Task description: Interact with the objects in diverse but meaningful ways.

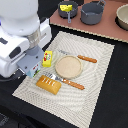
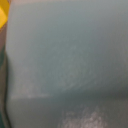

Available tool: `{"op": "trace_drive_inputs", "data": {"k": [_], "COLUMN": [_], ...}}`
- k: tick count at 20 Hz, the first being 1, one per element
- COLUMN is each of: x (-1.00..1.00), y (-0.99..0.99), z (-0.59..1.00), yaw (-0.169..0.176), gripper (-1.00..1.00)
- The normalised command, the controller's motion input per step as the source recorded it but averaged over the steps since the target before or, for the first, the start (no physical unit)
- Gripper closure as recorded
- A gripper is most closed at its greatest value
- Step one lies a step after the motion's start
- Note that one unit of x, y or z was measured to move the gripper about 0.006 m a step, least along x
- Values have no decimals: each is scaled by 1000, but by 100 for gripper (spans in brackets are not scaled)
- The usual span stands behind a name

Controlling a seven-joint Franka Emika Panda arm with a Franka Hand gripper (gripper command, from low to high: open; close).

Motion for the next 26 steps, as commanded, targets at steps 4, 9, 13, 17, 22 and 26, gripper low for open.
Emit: {"op": "trace_drive_inputs", "data": {"k": [4,9,13,17,22,26], "x": [-432,-439,-457,-358,-86,0], "y": [-112,-115,-116,-33,194,280], "z": [-441,-441,-423,-169,280,481], "yaw": [0,0,0,27,36,31], "gripper": [100,100,100,-100,-100,-100]}}
